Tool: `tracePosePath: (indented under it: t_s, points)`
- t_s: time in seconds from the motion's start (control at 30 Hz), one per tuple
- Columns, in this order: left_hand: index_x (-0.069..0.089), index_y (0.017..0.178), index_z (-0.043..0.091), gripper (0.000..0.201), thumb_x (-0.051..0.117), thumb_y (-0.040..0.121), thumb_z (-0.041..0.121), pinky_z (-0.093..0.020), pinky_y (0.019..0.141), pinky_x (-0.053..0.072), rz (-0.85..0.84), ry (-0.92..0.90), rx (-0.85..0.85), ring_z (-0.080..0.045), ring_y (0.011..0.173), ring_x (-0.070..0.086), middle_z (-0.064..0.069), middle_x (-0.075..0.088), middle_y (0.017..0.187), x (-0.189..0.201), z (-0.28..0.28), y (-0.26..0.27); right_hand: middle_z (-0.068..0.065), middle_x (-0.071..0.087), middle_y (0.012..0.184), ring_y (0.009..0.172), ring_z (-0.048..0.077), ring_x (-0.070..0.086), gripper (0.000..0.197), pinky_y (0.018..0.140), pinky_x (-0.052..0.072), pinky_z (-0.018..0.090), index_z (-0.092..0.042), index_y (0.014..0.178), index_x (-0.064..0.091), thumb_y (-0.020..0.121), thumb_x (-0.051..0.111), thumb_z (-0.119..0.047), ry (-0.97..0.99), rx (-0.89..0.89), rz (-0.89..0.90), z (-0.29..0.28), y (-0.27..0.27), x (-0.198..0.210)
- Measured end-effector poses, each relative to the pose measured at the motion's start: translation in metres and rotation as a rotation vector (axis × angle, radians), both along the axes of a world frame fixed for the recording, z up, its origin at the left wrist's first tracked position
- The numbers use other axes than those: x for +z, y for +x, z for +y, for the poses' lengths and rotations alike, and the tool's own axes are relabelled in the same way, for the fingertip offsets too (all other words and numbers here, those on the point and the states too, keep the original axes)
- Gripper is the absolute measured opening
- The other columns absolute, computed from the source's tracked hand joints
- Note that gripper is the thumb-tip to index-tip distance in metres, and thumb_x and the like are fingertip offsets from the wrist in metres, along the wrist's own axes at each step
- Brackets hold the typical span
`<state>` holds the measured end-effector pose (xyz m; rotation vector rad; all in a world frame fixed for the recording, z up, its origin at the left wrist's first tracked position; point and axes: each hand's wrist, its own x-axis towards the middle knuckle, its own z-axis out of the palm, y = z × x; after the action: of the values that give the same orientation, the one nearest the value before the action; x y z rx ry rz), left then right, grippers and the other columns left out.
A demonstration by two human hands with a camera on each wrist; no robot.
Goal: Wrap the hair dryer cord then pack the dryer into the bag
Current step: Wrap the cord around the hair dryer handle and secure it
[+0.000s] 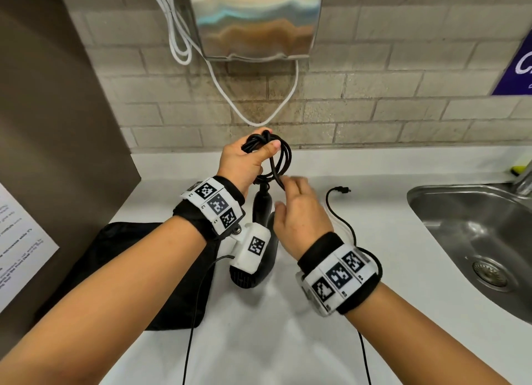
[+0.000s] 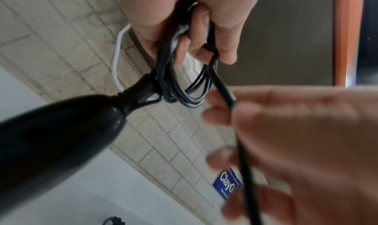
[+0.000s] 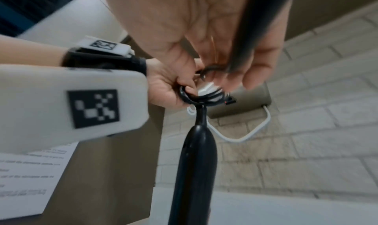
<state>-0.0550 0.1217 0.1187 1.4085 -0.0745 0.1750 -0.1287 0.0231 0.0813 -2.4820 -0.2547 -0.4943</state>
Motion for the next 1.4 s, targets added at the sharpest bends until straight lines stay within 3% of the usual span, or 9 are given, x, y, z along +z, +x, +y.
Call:
tracePosePath:
  t_s: [0.17, 0.27, 0.33, 0.43, 0.6, 0.7, 0.83, 1.03, 1.4]
  points:
    - [0.064, 0.080, 0.025, 0.012, 0.067, 0.083, 0.014, -0.019, 0.047, 0.028, 0.055, -0.132, 0.039, -0.002, 0.039, 0.037, 0.012, 0.059, 0.060, 0.002, -0.001, -0.007, 0.010, 0.047, 0.113, 0.103, 0.025, 0.052, 0.029, 0.094, 0.044, 0.037, -0.007, 0.113, 0.054, 0.084, 0.049, -0.010, 0.383, -0.037, -0.250, -0.003, 0.022, 0.016]
    - [0.064, 0.084, 0.024, 0.008, 0.069, 0.083, 0.018, -0.020, 0.048, 0.030, 0.100, -0.184, 0.045, -0.004, 0.036, 0.031, 0.009, 0.056, 0.063, 0.001, -0.003, -0.009, 0.001, 0.046, 0.102, 0.086, 0.003, 0.048, 0.023, 0.083, 0.039, 0.009, -0.007, 0.103, 0.057, 0.081, 0.050, -0.011, 0.515, 0.015, -0.297, 0.002, 0.020, 0.019]
    - [0.064, 0.084, 0.023, 0.007, 0.070, 0.082, 0.019, -0.020, 0.046, 0.031, 0.118, -0.209, 0.057, -0.005, 0.035, 0.029, 0.009, 0.053, 0.059, 0.001, -0.005, -0.009, -0.002, 0.044, 0.102, 0.088, 0.007, 0.048, 0.026, 0.082, 0.037, 0.008, -0.008, 0.102, 0.057, 0.078, 0.050, -0.015, 0.520, 0.030, -0.285, 0.006, 0.014, 0.016]
    - [0.064, 0.082, 0.024, 0.007, 0.070, 0.082, 0.021, -0.019, 0.044, 0.031, 0.119, -0.202, 0.092, -0.005, 0.035, 0.027, 0.015, 0.055, 0.053, 0.002, -0.003, -0.006, -0.004, 0.040, 0.104, 0.099, 0.019, 0.047, 0.032, 0.092, 0.039, 0.024, -0.012, 0.104, 0.056, 0.075, 0.050, -0.020, 0.481, 0.037, -0.201, 0.009, 0.005, 0.006]
    - [0.063, 0.084, 0.024, 0.008, 0.070, 0.082, 0.021, -0.019, 0.045, 0.028, 0.121, -0.173, 0.116, -0.004, 0.032, 0.026, 0.012, 0.058, 0.063, 0.004, 0.008, -0.002, -0.007, 0.042, 0.101, 0.084, -0.005, 0.045, 0.019, 0.074, 0.035, -0.001, -0.018, 0.100, 0.055, 0.082, 0.056, -0.013, 0.449, 0.073, -0.119, -0.021, -0.013, 0.000]
    - [0.062, 0.081, 0.023, 0.007, 0.068, 0.083, 0.020, -0.019, 0.044, 0.027, 0.134, -0.155, 0.060, -0.004, 0.032, 0.025, 0.004, 0.057, 0.076, 0.006, 0.014, -0.005, -0.003, 0.047, 0.100, 0.076, 0.007, 0.050, 0.014, 0.067, 0.037, 0.008, -0.019, 0.095, 0.056, 0.085, 0.056, -0.010, 0.336, -0.014, -0.018, -0.060, -0.002, 0.000]
    - [0.061, 0.077, 0.020, 0.010, 0.067, 0.084, 0.018, -0.017, 0.040, 0.027, 0.136, -0.140, -0.010, -0.004, 0.033, 0.024, 0.004, 0.063, 0.073, 0.007, 0.015, -0.009, 0.016, 0.061, 0.107, 0.092, 0.030, 0.056, 0.019, 0.080, 0.041, 0.027, -0.005, 0.099, 0.063, 0.089, 0.049, -0.014, 0.055, -0.241, 0.286, -0.111, 0.044, -0.028]
    - [0.061, 0.075, 0.018, 0.011, 0.067, 0.084, 0.021, -0.017, 0.041, 0.027, 0.142, -0.102, -0.043, -0.005, 0.035, 0.025, 0.009, 0.066, 0.064, 0.006, 0.009, -0.009, 0.012, 0.048, 0.137, 0.126, 0.027, 0.045, 0.036, 0.103, 0.036, 0.030, -0.009, 0.130, 0.047, 0.096, 0.037, -0.014, -0.318, -0.275, 0.785, -0.141, 0.089, -0.083]
    - [0.058, 0.074, 0.016, 0.016, 0.066, 0.085, 0.023, -0.017, 0.039, 0.027, 0.148, -0.048, -0.087, -0.005, 0.034, 0.025, 0.004, 0.058, 0.068, 0.006, 0.001, -0.001, 0.009, 0.042, 0.140, 0.128, 0.030, 0.043, 0.045, 0.105, 0.039, 0.040, -0.011, 0.135, 0.042, 0.091, 0.048, -0.021, -0.444, -0.329, 0.830, -0.154, 0.143, -0.133]
